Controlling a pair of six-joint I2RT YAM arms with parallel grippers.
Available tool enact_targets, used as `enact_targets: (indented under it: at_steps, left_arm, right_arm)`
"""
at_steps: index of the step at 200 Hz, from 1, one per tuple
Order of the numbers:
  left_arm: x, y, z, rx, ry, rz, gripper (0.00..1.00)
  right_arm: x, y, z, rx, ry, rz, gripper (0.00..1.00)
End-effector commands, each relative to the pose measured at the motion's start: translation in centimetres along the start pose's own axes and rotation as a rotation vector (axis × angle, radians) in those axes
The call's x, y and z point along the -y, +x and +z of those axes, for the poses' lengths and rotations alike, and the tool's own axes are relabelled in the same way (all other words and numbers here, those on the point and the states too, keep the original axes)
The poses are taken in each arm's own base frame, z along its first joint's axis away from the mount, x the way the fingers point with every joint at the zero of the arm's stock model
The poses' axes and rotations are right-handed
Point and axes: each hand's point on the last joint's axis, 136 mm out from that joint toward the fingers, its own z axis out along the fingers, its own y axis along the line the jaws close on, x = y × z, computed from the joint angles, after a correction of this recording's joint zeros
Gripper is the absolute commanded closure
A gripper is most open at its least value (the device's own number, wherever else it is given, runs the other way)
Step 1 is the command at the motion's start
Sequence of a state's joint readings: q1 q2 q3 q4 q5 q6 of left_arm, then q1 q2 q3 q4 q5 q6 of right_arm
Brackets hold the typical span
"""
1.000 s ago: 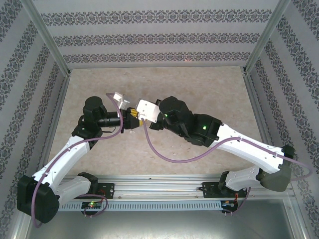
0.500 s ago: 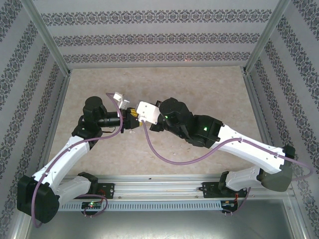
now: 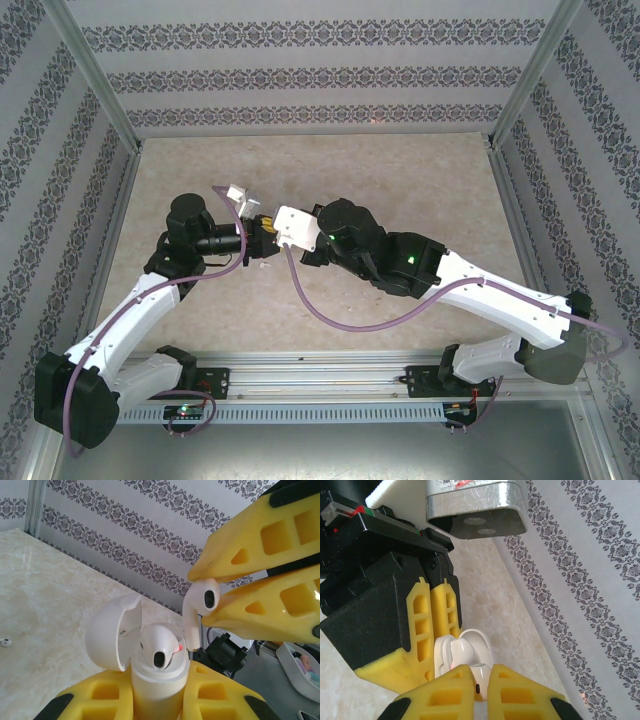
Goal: Insert wireless bluetooth earbuds into charging case
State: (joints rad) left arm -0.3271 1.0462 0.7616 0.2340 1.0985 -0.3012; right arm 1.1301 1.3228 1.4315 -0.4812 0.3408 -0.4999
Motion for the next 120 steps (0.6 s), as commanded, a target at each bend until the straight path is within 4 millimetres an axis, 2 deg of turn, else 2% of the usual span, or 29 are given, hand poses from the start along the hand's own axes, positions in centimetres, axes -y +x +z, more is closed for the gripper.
enact_targets:
  at_steps: [1, 120]
  left_arm:
    - [1.5, -1.6, -0.2, 0.037, 0.036, 0.060, 1.00]
    - [1.4, -1.4, -0.1, 0.030, 0.033, 0.059, 1.00]
  right_arm:
    - [0.7, -0.4, -0.4, 0.004, 0.020, 0.022, 0.91]
    - [1.7, -1.8, -1.0, 0.049, 0.044, 0.035, 0.92]
